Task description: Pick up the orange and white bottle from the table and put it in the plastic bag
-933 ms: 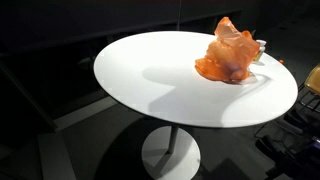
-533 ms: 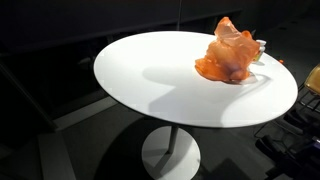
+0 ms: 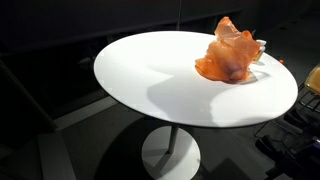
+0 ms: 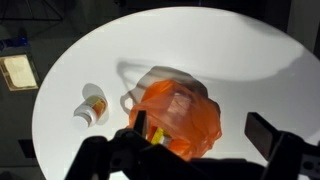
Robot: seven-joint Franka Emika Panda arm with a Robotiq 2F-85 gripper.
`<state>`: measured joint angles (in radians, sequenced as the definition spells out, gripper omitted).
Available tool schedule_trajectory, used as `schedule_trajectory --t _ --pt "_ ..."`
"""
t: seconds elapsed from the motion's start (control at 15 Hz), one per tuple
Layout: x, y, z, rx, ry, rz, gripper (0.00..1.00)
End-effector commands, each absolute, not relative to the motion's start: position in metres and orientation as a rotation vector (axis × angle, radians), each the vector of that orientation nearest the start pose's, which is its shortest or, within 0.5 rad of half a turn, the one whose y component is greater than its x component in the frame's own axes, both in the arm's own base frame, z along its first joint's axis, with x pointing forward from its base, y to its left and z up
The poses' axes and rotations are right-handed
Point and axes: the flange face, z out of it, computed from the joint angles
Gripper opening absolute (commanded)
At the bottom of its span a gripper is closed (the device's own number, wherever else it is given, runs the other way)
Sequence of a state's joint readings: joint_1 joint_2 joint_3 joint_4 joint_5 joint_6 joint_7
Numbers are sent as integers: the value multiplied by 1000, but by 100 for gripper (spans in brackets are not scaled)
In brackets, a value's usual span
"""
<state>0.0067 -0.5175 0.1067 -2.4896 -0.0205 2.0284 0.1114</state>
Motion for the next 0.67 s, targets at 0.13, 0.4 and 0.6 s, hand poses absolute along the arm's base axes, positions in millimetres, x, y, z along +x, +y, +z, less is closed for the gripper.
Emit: schedule_trajectory --t 0.13,0.4,0.6 --pt "438 -5 456 -3197 280 -45 100" --pt "463 -46 424 -3172 457 -6 100" --pt "479 -69 401 -3170 567 4 100"
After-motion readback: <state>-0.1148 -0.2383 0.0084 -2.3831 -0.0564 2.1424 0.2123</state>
